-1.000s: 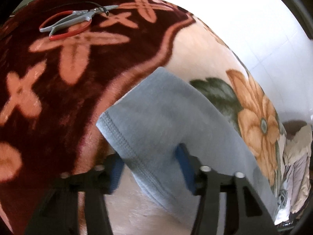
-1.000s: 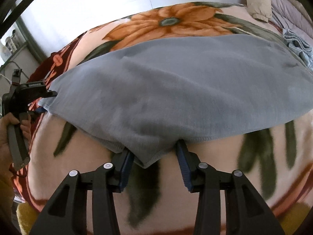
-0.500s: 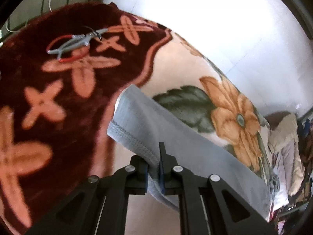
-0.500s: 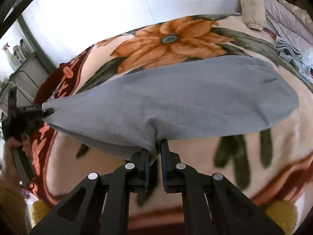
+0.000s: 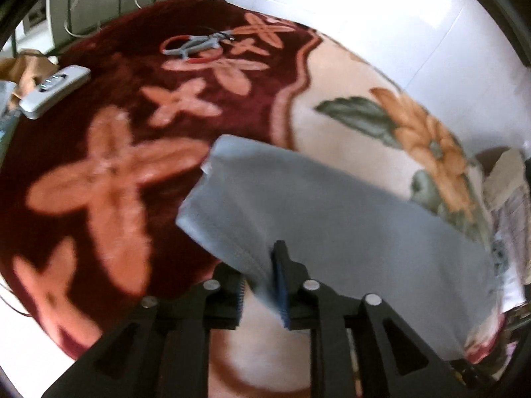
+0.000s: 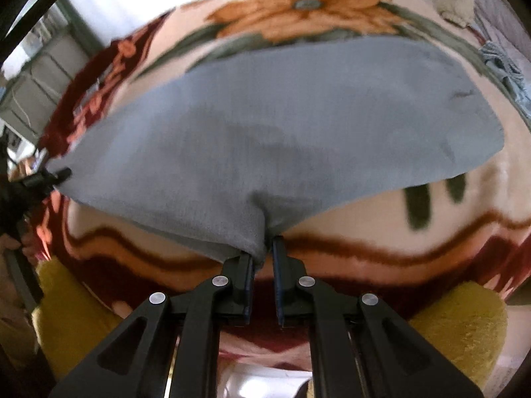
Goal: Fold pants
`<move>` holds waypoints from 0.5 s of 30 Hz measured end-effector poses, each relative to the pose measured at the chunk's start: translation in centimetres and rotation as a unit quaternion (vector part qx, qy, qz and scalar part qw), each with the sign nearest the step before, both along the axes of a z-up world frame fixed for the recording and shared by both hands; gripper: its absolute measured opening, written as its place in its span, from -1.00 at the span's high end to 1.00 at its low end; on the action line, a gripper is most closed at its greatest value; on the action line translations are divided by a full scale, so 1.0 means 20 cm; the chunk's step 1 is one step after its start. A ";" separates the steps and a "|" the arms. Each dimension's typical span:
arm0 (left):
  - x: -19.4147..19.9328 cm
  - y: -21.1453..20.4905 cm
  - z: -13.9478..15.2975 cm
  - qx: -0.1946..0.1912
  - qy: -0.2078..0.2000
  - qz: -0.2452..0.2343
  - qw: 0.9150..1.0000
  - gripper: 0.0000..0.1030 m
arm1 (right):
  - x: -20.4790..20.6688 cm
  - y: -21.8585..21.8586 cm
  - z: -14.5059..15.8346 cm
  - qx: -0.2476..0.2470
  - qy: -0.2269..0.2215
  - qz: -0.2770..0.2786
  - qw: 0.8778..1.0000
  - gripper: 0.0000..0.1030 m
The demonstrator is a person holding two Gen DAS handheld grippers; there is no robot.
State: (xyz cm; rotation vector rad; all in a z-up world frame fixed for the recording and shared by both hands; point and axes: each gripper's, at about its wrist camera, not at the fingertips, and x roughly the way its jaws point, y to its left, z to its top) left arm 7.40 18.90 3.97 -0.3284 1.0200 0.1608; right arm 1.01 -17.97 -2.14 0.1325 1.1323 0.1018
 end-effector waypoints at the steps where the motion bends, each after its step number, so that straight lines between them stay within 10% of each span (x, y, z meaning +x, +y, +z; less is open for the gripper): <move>1: -0.01 0.00 0.00 0.013 0.002 0.003 1.000 0.53 | 0.01 0.01 -0.03 -0.010 0.009 0.007 1.000 0.80; 15: -0.04 0.08 0.23 0.056 -0.009 0.005 0.998 0.18 | -0.10 0.08 0.12 -0.022 -0.026 0.047 0.998 0.69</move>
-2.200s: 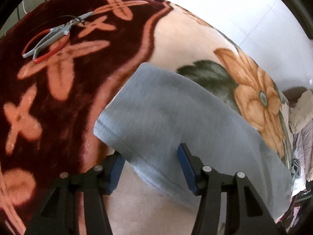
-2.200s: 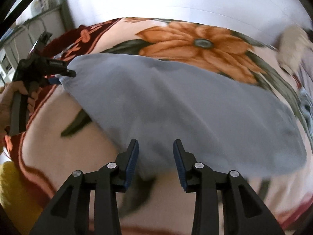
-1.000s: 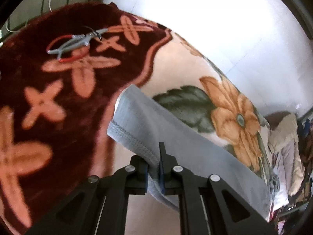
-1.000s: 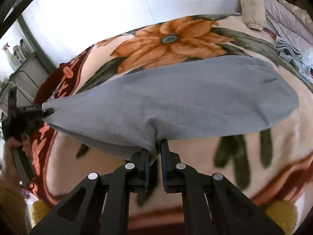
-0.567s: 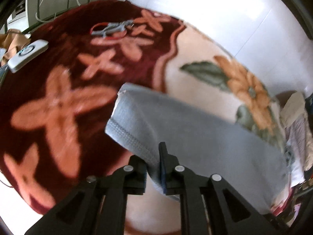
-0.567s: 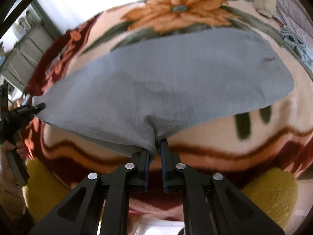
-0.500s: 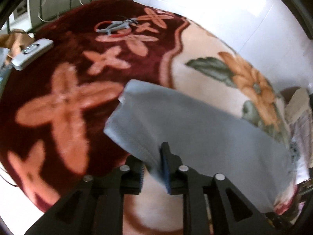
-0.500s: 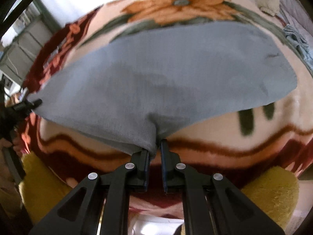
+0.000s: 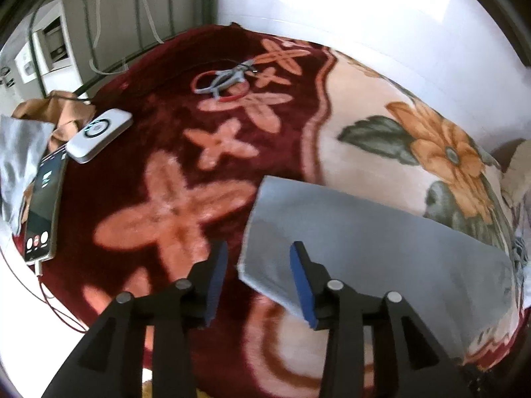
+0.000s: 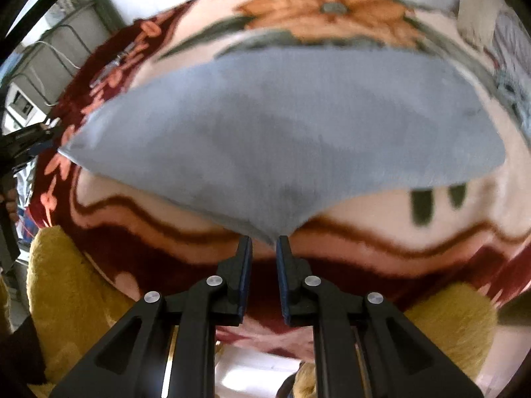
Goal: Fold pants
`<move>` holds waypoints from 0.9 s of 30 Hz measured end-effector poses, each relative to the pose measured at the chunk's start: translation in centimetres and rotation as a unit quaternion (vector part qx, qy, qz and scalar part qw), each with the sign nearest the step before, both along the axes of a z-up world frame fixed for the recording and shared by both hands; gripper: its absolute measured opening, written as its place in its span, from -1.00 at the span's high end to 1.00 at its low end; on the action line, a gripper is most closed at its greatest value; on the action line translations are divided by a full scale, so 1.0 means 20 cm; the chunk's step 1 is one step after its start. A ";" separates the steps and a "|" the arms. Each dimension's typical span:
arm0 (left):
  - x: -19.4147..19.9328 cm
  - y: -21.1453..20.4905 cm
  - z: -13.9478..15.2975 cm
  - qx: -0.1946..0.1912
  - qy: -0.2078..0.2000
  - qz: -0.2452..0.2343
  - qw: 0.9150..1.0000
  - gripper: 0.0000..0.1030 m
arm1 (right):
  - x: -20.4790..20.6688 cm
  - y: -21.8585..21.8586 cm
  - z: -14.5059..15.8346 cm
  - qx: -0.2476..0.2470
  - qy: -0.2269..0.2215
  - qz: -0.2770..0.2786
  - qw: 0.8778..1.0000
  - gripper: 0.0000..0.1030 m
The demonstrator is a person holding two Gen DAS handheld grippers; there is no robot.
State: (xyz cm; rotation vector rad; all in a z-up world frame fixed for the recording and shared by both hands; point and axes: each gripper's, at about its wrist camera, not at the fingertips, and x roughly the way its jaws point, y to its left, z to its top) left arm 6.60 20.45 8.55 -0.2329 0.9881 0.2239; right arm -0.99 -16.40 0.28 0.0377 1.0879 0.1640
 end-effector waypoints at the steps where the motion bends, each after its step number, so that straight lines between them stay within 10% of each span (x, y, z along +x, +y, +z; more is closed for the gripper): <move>1: 0.01 -0.02 0.00 -0.001 0.001 -0.004 1.000 0.18 | 0.00 0.01 0.02 -0.002 -0.009 0.002 1.000 0.68; 14: 0.06 -0.38 -0.20 -0.034 0.055 -0.074 0.995 0.16 | 0.22 -0.01 -0.21 0.010 0.031 0.002 0.999 0.58; 27: 0.02 -0.84 -0.18 -0.060 0.062 -0.166 0.982 0.15 | 0.25 -0.66 0.06 0.017 -0.032 -0.122 0.992 0.48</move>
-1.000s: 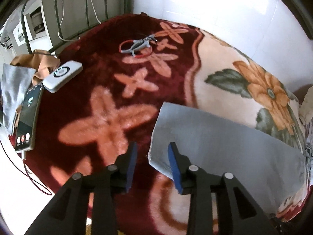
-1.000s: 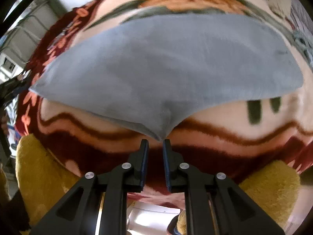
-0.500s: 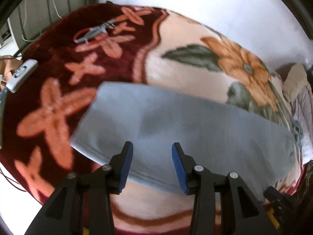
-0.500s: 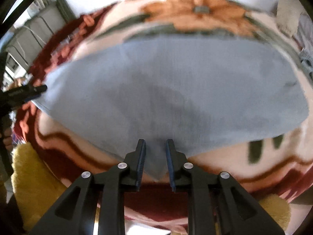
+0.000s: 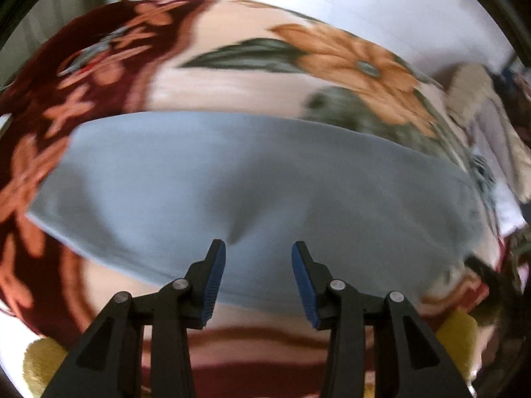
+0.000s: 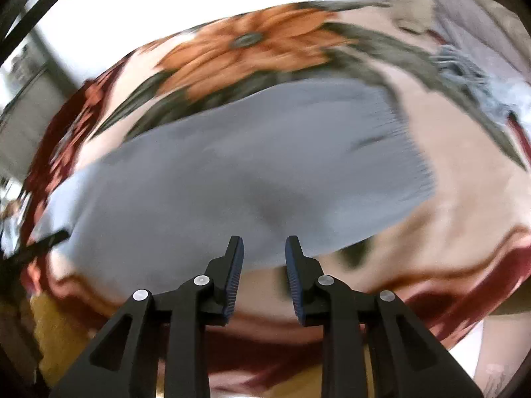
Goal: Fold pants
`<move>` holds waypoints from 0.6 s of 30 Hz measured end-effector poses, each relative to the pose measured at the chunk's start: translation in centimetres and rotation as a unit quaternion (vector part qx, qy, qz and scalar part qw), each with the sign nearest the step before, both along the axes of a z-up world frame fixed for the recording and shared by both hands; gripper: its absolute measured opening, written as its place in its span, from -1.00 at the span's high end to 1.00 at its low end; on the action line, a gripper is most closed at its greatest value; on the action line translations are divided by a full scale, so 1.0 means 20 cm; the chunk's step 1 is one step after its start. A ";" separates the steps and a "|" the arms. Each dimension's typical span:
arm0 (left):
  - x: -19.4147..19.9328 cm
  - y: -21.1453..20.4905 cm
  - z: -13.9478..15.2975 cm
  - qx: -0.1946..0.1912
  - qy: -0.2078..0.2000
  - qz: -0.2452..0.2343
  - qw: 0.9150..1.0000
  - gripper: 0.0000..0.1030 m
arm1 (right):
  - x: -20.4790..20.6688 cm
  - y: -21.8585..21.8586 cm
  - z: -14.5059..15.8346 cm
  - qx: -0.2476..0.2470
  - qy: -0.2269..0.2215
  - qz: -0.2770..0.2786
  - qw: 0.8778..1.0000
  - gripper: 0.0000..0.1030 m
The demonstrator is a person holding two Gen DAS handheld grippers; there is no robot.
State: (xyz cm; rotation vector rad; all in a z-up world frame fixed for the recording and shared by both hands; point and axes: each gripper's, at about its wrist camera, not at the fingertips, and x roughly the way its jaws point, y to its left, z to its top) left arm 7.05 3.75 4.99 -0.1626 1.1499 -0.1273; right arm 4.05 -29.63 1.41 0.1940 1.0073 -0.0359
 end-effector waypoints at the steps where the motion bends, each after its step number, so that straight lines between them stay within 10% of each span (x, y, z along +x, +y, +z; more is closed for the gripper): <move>1: 0.00 -0.08 0.01 -0.011 0.001 -0.016 1.000 0.15 | 0.02 -0.06 0.00 -0.005 0.001 -0.010 1.000 0.48; 11: -0.09 -0.55 -0.17 0.002 0.042 -0.120 0.992 0.10 | 0.18 -0.34 -0.22 -0.017 0.042 -0.026 0.999 0.59; 18: -0.15 -0.57 -0.21 0.019 0.029 -0.130 0.991 0.09 | 0.16 -0.34 0.05 0.002 -0.033 -0.028 0.999 0.45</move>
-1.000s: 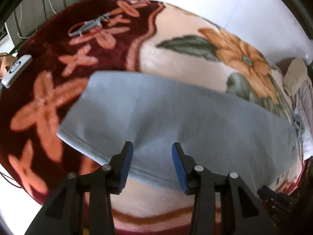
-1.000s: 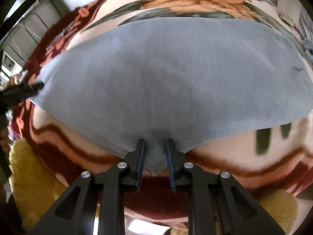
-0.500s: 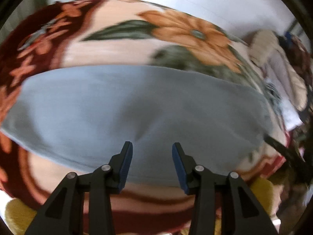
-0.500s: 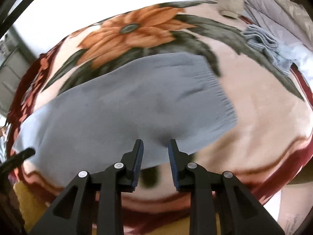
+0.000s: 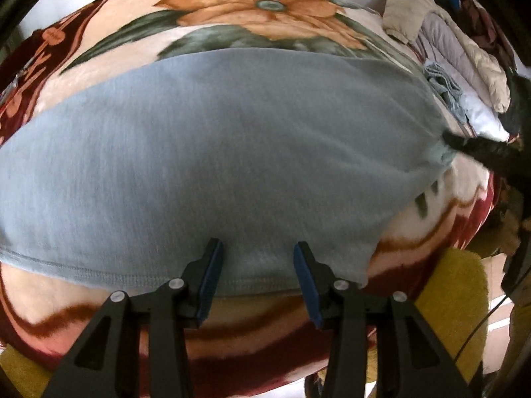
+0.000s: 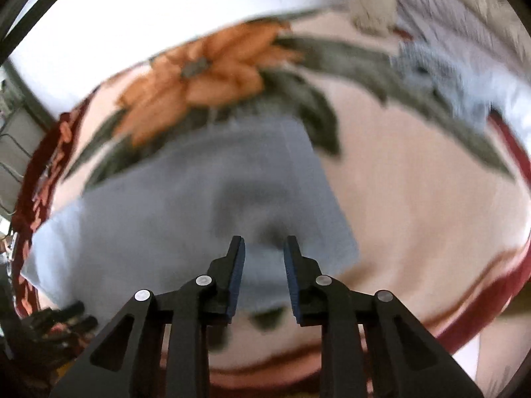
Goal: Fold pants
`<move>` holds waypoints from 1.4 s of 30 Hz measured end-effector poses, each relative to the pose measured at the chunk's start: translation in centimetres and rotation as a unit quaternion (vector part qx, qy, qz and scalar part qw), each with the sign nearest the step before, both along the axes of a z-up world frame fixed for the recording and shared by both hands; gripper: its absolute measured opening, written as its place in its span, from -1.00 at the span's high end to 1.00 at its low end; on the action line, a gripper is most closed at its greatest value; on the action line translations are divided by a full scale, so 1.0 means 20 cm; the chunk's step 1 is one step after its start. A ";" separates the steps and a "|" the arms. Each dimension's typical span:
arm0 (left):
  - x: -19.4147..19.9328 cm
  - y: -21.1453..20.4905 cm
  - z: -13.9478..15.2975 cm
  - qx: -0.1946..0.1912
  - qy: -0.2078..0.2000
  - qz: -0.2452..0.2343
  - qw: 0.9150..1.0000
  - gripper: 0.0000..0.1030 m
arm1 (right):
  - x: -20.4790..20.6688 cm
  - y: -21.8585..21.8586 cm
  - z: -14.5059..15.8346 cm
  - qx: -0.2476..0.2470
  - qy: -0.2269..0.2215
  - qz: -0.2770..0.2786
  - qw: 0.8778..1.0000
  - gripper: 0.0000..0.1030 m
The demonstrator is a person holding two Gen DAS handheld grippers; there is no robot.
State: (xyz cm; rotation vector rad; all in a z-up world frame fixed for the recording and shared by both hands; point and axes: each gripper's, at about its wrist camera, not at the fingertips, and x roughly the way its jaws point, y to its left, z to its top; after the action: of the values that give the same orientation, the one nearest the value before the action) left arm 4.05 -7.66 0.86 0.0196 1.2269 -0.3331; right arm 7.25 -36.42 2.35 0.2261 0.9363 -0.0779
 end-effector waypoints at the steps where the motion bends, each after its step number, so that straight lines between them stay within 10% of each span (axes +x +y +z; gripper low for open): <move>1: 0.00 0.00 0.00 -0.003 0.001 0.003 1.000 0.09 | 0.04 0.00 0.02 -0.004 -0.006 0.006 1.000 0.44; 13: 0.00 0.02 0.00 -0.010 0.006 -0.001 1.000 0.09 | 0.46 -0.05 -0.09 -0.044 0.023 -0.012 0.999 0.56; 26: -0.01 0.39 0.16 -0.018 -0.007 0.091 0.996 0.09 | 0.07 0.19 0.10 -0.020 0.001 0.033 0.999 0.37; 33: -0.03 0.84 0.22 -0.002 -0.006 0.215 0.977 0.07 | -0.07 0.51 0.06 0.023 0.016 0.092 0.995 0.32; 42: -0.06 1.25 0.13 -0.089 0.030 0.337 0.937 0.08 | -0.12 0.93 -0.20 0.016 0.073 0.161 0.984 0.32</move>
State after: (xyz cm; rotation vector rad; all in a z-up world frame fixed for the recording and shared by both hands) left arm 2.91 17.24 3.51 -0.5619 1.1838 0.1588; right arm 4.90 -17.72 -1.68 0.0965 1.1098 0.2207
